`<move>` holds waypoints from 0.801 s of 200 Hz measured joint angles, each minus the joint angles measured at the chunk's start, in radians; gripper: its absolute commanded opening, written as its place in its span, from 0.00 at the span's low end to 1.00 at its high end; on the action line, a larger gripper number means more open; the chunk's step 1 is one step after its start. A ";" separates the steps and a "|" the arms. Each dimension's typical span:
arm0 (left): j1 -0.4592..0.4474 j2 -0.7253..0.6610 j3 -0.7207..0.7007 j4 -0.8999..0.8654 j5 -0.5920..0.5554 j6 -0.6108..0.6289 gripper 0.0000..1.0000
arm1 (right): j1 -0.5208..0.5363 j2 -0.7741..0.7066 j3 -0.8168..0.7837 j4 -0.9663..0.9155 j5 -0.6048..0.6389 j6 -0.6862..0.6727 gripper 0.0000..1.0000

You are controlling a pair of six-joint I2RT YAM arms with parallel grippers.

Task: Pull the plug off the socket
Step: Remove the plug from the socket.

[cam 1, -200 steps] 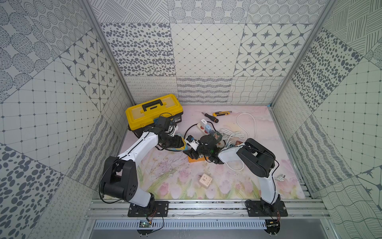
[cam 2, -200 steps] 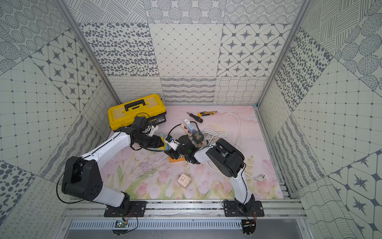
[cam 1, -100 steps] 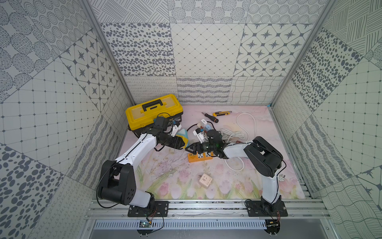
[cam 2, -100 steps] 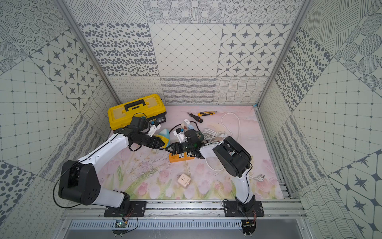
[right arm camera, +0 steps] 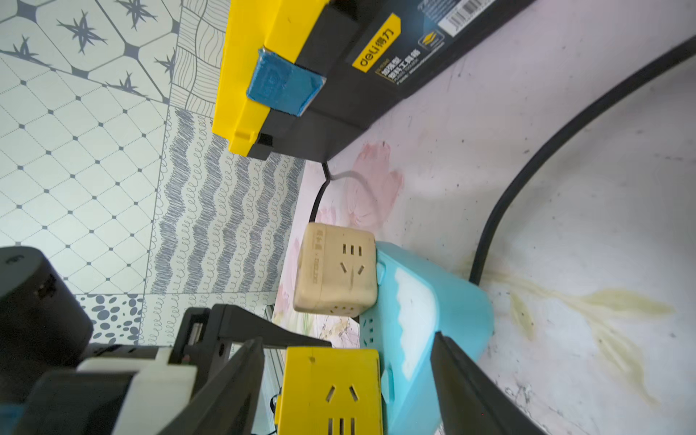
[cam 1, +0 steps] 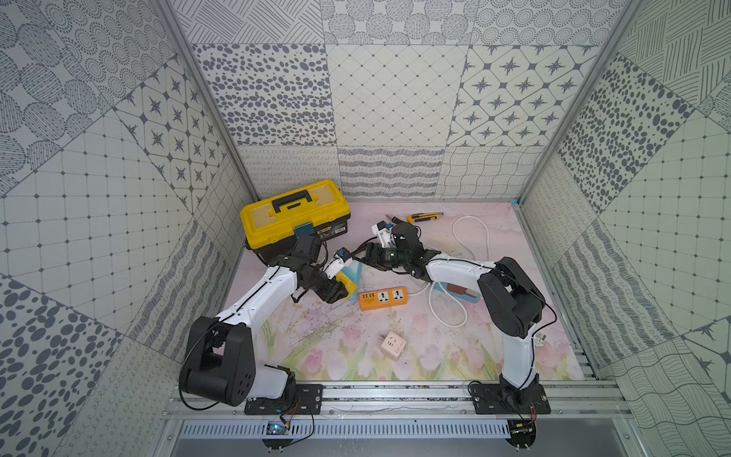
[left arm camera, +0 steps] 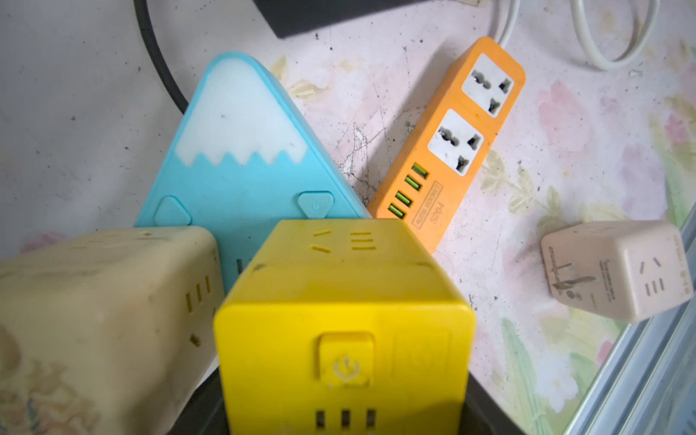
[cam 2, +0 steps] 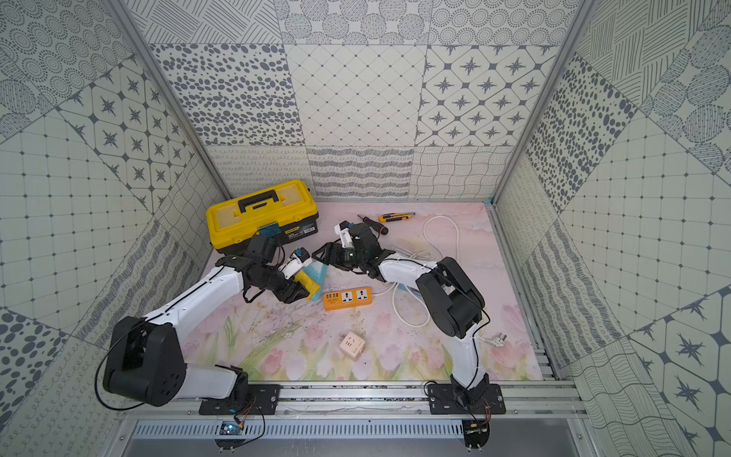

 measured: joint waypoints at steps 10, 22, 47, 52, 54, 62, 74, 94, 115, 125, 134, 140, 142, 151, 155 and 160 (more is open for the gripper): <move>0.000 -0.005 -0.006 0.000 0.000 0.018 0.00 | 0.000 0.016 0.014 -0.005 0.011 0.012 0.71; 0.000 -0.008 -0.011 0.000 0.000 0.036 0.00 | 0.004 0.034 0.021 -0.021 0.023 0.030 0.74; 0.000 -0.019 -0.024 0.004 0.000 0.064 0.00 | 0.016 0.071 0.026 -0.079 0.067 0.055 0.75; 0.000 -0.021 -0.027 0.004 0.000 0.069 0.00 | 0.021 0.076 0.026 -0.089 0.074 0.064 0.74; 0.000 -0.022 -0.028 0.004 0.000 0.071 0.00 | 0.023 0.079 0.026 -0.090 0.077 0.069 0.74; 0.000 -0.025 -0.031 0.005 0.000 0.077 0.00 | 0.030 0.087 0.026 -0.098 0.085 0.084 0.73; 0.000 -0.028 -0.033 0.006 0.000 0.085 0.00 | 0.044 0.095 0.026 -0.106 0.095 0.113 0.71; 0.000 -0.028 -0.039 0.004 -0.003 0.092 0.00 | 0.066 0.105 0.026 -0.103 0.116 0.156 0.68; -0.002 -0.028 -0.039 0.005 -0.003 0.098 0.00 | 0.090 0.124 0.026 -0.088 0.124 0.201 0.60; -0.002 -0.028 -0.040 0.003 -0.008 0.098 0.00 | 0.101 0.137 0.026 -0.072 0.131 0.234 0.57; -0.003 -0.028 -0.042 -0.001 -0.016 0.097 0.00 | 0.107 0.143 0.025 -0.060 0.136 0.252 0.51; -0.003 -0.028 -0.043 -0.002 -0.020 0.094 0.00 | 0.109 0.144 0.021 -0.048 0.138 0.267 0.46; -0.003 -0.028 -0.043 -0.002 -0.021 0.092 0.00 | 0.110 0.144 0.020 -0.041 0.137 0.278 0.45; -0.003 -0.028 -0.043 -0.001 -0.025 0.087 0.00 | 0.113 0.144 0.015 -0.018 0.143 0.302 0.37; -0.002 -0.028 -0.044 0.001 -0.028 0.084 0.00 | 0.114 0.144 0.014 -0.010 0.142 0.306 0.34; -0.002 -0.028 -0.044 0.003 -0.032 0.081 0.00 | 0.114 0.144 0.013 0.001 0.145 0.315 0.29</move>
